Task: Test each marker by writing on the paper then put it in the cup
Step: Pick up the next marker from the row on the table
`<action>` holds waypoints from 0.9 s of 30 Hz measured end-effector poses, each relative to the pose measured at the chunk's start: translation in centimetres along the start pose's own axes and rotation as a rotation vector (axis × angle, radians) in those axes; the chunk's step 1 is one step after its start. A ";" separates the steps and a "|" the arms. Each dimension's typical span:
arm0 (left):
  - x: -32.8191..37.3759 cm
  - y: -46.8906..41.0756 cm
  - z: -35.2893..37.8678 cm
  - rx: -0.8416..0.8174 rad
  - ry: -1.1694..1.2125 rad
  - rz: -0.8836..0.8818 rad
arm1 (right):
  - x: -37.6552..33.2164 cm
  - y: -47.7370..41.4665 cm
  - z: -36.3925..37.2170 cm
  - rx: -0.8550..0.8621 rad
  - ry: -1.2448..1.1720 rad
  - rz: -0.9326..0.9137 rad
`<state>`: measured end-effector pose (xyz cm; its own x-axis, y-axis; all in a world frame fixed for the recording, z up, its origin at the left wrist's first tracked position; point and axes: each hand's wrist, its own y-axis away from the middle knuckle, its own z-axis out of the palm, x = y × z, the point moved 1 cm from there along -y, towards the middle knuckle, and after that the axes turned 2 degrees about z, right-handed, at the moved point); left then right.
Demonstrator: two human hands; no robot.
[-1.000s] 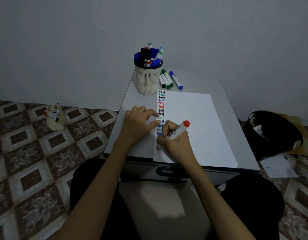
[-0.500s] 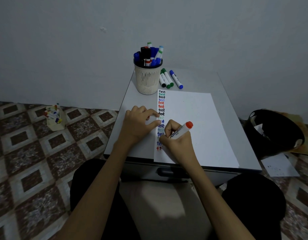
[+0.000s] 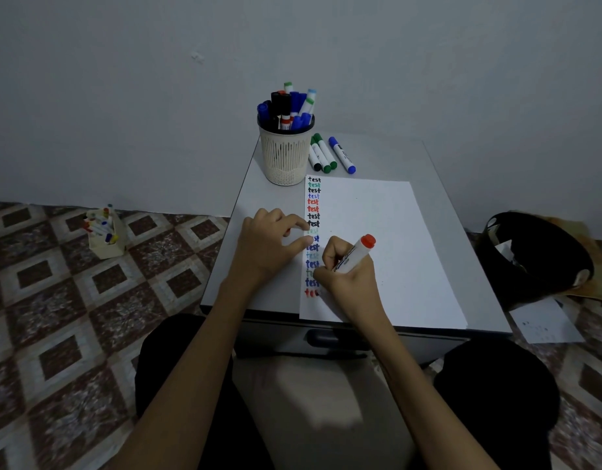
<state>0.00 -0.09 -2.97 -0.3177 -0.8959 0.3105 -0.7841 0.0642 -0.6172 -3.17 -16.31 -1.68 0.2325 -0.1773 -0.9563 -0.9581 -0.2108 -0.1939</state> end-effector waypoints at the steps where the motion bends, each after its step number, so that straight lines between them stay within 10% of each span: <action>1: 0.0 0.0 0.0 0.000 0.001 -0.001 | 0.0 0.0 0.0 -0.010 0.004 0.005; 23: 0.3 -0.2 -0.3 -0.054 -0.001 -0.032 | -0.4 0.2 -0.1 -0.014 0.003 0.044; 27: 0.2 -0.2 -0.4 -0.077 0.125 -0.045 | -1.1 0.0 -0.6 0.094 -0.285 0.100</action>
<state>-0.11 -0.11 -2.46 -0.3413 -0.8375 0.4268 -0.8362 0.0631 -0.5448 -3.37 -16.75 -0.48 0.0929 0.0865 -0.9919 -0.9882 -0.1139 -0.1024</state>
